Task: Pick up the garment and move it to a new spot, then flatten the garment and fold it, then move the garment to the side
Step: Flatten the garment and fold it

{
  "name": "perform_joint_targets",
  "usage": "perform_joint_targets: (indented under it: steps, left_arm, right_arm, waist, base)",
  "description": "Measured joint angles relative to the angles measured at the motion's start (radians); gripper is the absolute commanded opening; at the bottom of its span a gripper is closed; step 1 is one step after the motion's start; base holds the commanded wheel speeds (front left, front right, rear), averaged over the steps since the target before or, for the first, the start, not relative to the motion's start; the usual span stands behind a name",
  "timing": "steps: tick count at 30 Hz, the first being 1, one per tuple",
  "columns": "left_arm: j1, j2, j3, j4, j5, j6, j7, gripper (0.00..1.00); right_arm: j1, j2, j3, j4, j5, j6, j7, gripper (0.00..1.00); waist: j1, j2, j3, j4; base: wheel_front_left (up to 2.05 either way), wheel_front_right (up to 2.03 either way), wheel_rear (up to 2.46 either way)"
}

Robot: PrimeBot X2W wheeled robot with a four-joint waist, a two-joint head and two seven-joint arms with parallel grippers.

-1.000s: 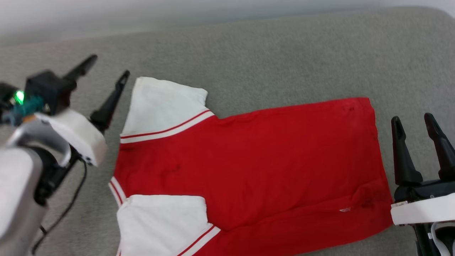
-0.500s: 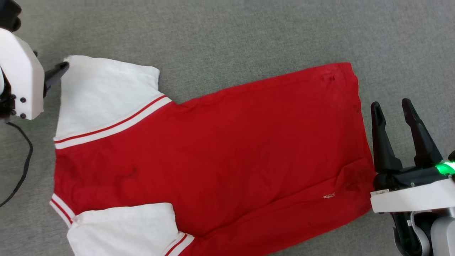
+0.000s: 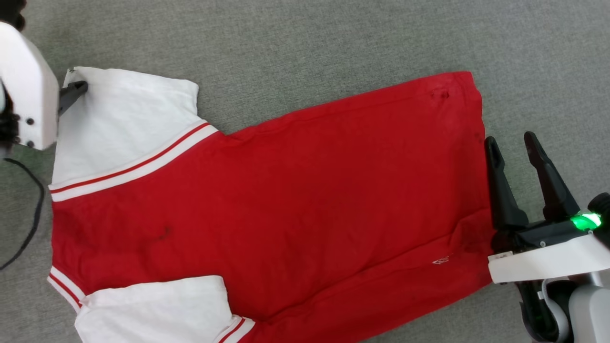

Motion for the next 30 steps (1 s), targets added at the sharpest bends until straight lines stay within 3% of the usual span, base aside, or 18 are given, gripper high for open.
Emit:
perform_joint_targets:
  steps: [9, 15, 20, 26, 30]
  left_arm:
    - [0.03, -0.04, -0.029, -0.008, 0.033, -0.018, -0.169, 0.0]
    - [0.054, -0.035, -0.078, -0.084, 0.097, -0.025, -0.309, 0.0]
    - [0.093, -0.046, -0.108, -0.18, 0.102, -0.026, -0.375, 0.0]
    - [0.154, -0.045, -0.143, -0.319, 0.108, -0.025, -0.397, 0.0]
    - [0.206, -0.038, -0.15, -0.416, 0.096, -0.007, -0.405, 0.0]
  right_arm:
    - [0.0, -0.037, -0.062, -0.002, -0.031, 0.0, 0.042, 1.0]
    - [0.002, -0.096, -0.105, -0.045, -0.06, 0.0, 0.169, 1.0]
    - [0.002, -0.209, -0.106, -0.063, -0.059, 0.0, 0.384, 1.0]
    - [-0.049, -0.404, -0.099, -0.06, 0.058, 0.0, 0.689, 1.0]
    - [-0.112, -0.491, -0.09, -0.046, 0.113, 0.0, 0.873, 1.0]
  waist:
    - [0.0, 0.0, -0.057, 0.038]
    - [0.0, 0.0, -0.123, 0.087]
    - [0.0, 0.0, -0.172, 0.149]
    - [0.0, 0.0, -0.213, 0.238]
    - [0.0, 0.0, -0.222, 0.289]
  base:
    - [0.0, 0.0, 0.0]
    - [0.0, 0.0, 0.0]
    - [0.0, 0.0, 0.0]
    - [0.0, 0.0, 0.0]
    - [0.0, 0.0, 0.0]
